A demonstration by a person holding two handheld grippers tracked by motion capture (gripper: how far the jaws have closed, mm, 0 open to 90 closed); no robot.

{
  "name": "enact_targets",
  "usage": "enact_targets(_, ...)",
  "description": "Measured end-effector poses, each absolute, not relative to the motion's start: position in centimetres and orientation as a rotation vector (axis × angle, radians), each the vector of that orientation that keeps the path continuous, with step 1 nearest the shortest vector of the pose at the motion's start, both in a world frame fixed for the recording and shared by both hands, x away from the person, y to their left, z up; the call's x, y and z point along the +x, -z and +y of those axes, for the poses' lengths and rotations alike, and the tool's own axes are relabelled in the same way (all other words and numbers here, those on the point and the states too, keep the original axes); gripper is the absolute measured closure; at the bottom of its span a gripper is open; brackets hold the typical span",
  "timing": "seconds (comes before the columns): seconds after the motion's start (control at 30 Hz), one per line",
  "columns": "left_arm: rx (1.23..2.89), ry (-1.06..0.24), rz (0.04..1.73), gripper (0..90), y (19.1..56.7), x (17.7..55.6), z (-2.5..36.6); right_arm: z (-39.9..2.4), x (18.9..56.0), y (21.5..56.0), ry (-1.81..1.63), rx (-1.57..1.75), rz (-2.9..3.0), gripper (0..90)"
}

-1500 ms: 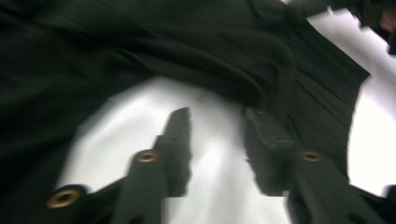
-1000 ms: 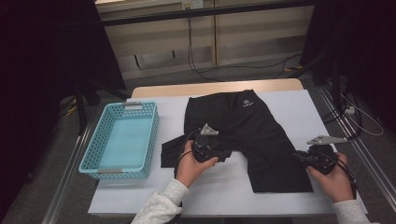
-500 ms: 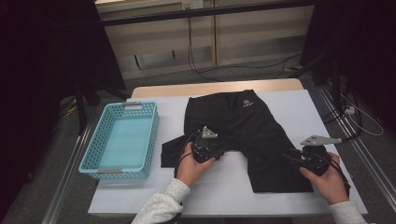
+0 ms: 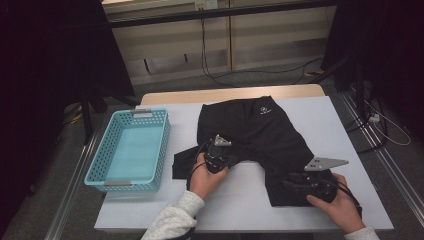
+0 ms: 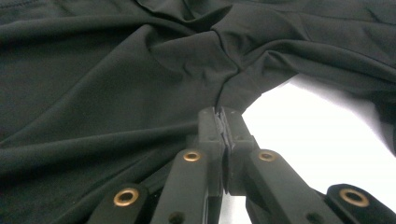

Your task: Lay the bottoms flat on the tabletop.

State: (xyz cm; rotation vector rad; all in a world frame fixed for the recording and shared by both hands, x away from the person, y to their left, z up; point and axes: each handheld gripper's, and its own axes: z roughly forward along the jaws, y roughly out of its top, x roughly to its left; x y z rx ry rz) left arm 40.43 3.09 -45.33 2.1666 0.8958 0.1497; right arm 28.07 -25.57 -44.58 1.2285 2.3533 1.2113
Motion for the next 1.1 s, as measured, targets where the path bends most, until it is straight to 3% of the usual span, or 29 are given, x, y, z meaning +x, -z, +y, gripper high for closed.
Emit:
enact_targets(0.13,2.167,-0.150,0.903,88.3,45.4,40.4,3.1,-23.6,27.7,45.0,-1.241,1.124,2.447,61.7)
enact_targets(0.3,2.167,-0.136,0.908,88.2,45.3,40.5,3.2,-21.4,27.3,46.0,-1.179,0.984,2.561,49.7)
enact_targets(0.43,2.159,-0.141,0.911,88.3,45.3,40.4,3.1,-20.8,27.1,45.9,-1.094,0.920,2.537,64.4)
enact_targets(0.5,2.157,-0.131,0.913,88.3,45.3,40.4,3.1,-21.1,27.3,45.8,-1.102,0.944,2.542,82.8)
enact_targets(0.53,2.155,-0.134,0.913,88.3,45.2,40.4,3.1,-21.4,27.3,45.8,-1.109,0.966,2.551,87.1)
enact_targets(0.83,2.101,-0.136,0.885,86.5,43.4,40.3,4.3,-21.4,25.9,45.3,-1.147,0.984,2.687,88.1)
enact_targets(0.93,2.084,-0.162,0.889,78.1,43.2,40.5,4.6,-21.0,25.3,45.3,-1.173,0.960,2.728,87.5)
enact_targets(0.97,2.078,-0.181,0.896,70.4,43.2,40.6,4.7,-20.9,25.1,45.3,-1.168,0.951,2.729,85.7)
enact_targets(1.0,2.078,-0.201,0.896,62.0,43.2,40.7,4.8,-20.7,25.0,45.3,-1.169,0.935,2.718,80.8)
enact_targets(1.1,2.083,-0.208,0.903,49.1,43.2,40.9,5.1,-20.8,25.3,45.0,-1.201,0.932,2.695,68.7)
